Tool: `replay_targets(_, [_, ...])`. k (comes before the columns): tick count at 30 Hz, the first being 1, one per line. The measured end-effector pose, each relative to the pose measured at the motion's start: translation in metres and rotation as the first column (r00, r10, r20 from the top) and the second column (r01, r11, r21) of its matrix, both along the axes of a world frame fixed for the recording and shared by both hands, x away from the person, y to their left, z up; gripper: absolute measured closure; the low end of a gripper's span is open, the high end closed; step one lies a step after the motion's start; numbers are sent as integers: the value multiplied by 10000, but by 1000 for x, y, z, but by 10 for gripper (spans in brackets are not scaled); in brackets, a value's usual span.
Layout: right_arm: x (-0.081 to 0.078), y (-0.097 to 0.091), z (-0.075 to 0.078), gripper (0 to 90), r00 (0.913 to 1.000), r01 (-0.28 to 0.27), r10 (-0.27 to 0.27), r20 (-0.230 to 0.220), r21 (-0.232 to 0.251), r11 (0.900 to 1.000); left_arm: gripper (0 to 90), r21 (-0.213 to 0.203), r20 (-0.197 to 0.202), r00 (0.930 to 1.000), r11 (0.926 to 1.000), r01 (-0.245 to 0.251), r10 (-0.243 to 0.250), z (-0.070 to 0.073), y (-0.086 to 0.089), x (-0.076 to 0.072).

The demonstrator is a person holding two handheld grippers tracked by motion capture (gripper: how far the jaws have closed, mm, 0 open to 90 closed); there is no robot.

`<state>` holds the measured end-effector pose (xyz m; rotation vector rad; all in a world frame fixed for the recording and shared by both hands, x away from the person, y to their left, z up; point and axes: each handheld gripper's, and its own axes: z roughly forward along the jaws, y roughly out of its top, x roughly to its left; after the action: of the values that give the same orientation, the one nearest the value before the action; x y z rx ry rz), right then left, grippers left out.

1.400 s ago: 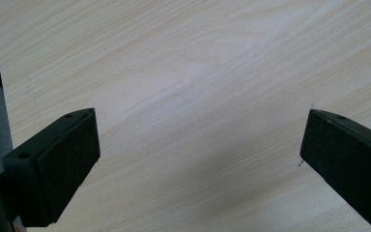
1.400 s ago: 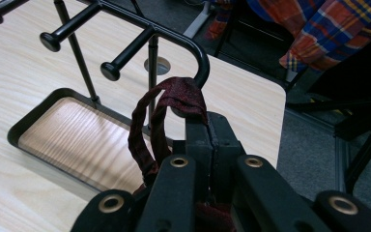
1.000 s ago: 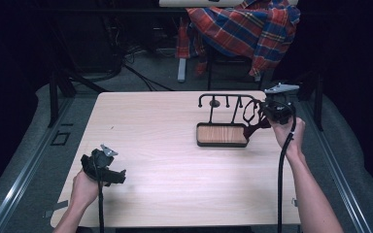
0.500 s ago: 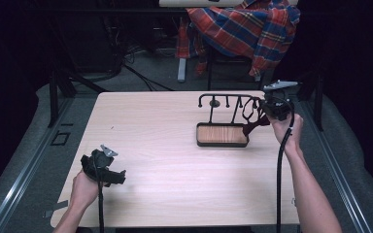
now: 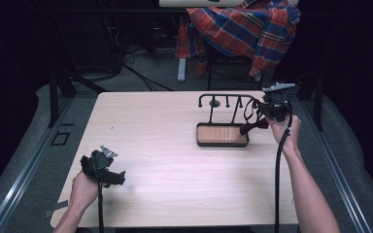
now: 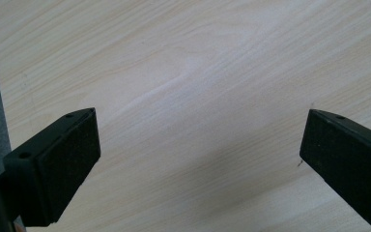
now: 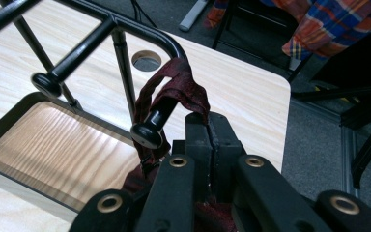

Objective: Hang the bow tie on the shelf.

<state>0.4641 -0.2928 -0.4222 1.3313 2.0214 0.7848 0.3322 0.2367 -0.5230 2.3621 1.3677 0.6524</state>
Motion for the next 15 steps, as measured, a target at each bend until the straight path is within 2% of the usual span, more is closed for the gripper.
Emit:
replay_targets(5, [1,0,-4,886,10000,-34,36,-62,211,9998,9,20,32,10000,10000,40,-40,1,-1,0])
replay_targets(9, [1,1,-5,885,9998,-85,88,-186,171,9998,9,12,-11,10000,10000,14,-14,0,0,0])
replay_targets(15, [0,0,-7,884,9998,-147,154,-141,488,9987,10,29,32,10000,10000,40,-40,0,-1,0])
